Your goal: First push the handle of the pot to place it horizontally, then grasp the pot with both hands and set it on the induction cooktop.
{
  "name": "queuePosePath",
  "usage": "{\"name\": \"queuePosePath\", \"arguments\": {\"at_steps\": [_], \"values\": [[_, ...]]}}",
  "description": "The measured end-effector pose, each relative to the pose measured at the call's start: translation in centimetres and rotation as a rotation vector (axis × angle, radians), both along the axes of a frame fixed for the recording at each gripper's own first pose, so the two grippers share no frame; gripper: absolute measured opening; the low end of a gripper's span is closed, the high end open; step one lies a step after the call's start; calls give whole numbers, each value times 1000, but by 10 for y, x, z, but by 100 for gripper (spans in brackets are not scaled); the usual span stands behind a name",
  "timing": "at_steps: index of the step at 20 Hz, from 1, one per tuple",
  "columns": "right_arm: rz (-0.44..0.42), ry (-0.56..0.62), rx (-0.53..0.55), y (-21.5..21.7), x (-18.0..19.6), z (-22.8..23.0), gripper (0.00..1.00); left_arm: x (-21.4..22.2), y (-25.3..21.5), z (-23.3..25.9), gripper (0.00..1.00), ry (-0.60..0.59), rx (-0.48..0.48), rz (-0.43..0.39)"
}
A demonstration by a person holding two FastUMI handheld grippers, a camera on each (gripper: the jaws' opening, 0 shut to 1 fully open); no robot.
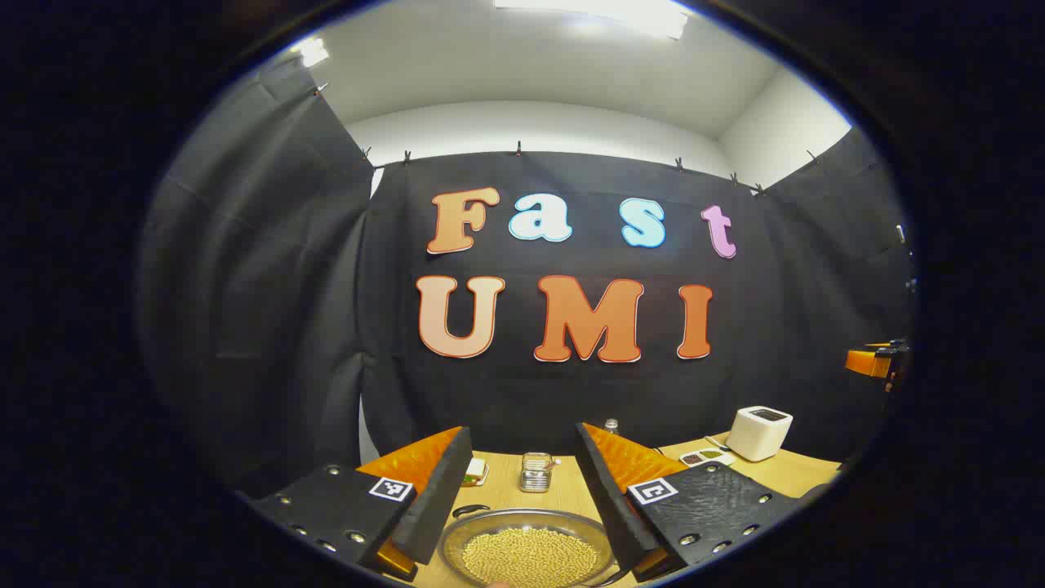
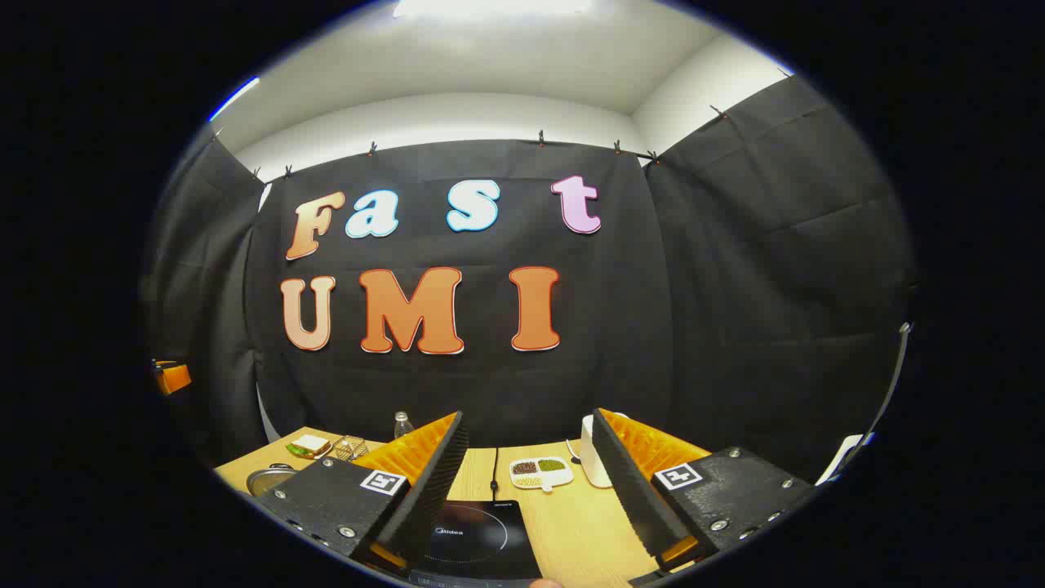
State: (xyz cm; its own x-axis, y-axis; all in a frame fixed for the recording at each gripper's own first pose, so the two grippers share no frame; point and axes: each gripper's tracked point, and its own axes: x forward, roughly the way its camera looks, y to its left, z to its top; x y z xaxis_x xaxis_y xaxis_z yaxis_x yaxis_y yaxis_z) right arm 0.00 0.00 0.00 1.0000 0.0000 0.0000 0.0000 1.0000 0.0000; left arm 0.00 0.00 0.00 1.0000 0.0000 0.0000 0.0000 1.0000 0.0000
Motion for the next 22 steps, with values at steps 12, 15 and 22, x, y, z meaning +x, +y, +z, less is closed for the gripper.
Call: {"name": "queuePosePath", "arguments": {"at_steps": [12, 15, 22], "values": [[40, 3, -9, -12, -9, 1, 100, -18, 0, 13, 80, -23, 39, 69], [31, 23, -22, -17, -10, -5, 95, -16, -6, 17, 80, -29, 65, 49], [38, 16, -39, -16, -11, 0, 95, -16, -17, 12, 80, -9, 45, 28]]}}
